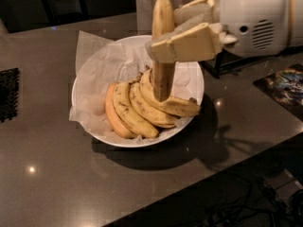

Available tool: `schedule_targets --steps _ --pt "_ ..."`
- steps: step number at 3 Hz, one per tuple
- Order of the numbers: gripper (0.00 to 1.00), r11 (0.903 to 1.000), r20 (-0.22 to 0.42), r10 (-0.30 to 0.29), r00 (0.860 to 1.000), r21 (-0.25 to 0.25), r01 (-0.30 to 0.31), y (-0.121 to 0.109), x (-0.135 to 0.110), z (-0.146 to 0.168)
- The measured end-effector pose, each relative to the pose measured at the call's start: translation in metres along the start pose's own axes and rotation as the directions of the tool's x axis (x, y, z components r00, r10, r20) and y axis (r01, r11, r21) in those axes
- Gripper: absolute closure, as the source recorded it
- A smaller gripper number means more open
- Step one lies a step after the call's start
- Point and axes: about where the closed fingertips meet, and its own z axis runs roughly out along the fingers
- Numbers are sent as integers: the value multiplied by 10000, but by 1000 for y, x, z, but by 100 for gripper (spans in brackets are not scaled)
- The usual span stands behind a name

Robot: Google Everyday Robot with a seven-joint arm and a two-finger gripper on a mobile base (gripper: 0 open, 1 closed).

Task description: Pick banana from white bowl

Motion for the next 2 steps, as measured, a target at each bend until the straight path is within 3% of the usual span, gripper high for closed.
schedule_targets --steps 1,2 --pt "100 9995 516 -317 9982 10 317 5 -15 -6" --pt "100 9995 516 -318 9982 10 318 5 -15 -6"
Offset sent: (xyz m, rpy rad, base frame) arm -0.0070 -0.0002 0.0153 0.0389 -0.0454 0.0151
